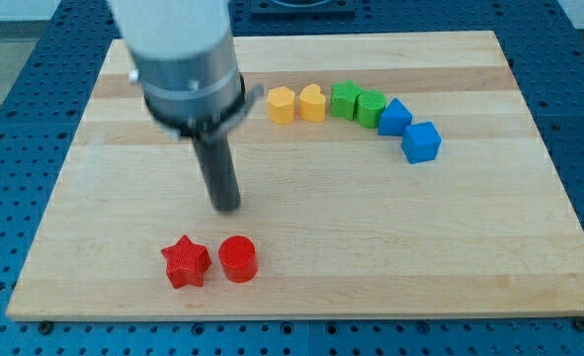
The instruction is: Move the yellow hexagon towards right of red circle
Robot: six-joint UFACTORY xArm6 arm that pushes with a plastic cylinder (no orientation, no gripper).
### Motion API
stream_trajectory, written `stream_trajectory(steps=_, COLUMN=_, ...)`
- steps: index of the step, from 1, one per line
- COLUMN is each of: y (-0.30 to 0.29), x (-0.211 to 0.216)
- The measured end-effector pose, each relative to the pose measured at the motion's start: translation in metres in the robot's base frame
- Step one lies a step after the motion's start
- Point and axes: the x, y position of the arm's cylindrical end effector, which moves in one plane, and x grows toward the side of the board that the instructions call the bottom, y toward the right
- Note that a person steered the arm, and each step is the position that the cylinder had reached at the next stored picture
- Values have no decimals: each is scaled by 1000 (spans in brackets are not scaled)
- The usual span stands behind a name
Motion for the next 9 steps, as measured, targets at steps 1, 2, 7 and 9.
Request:
stream_trajectory(steps=1, y=-23, x=-122)
stream_trajectory(steps=2, y=-28, x=-230)
stream_trajectory(steps=7, y=79, x=-220)
stream_trajectory(steps=9, y=57, x=-152)
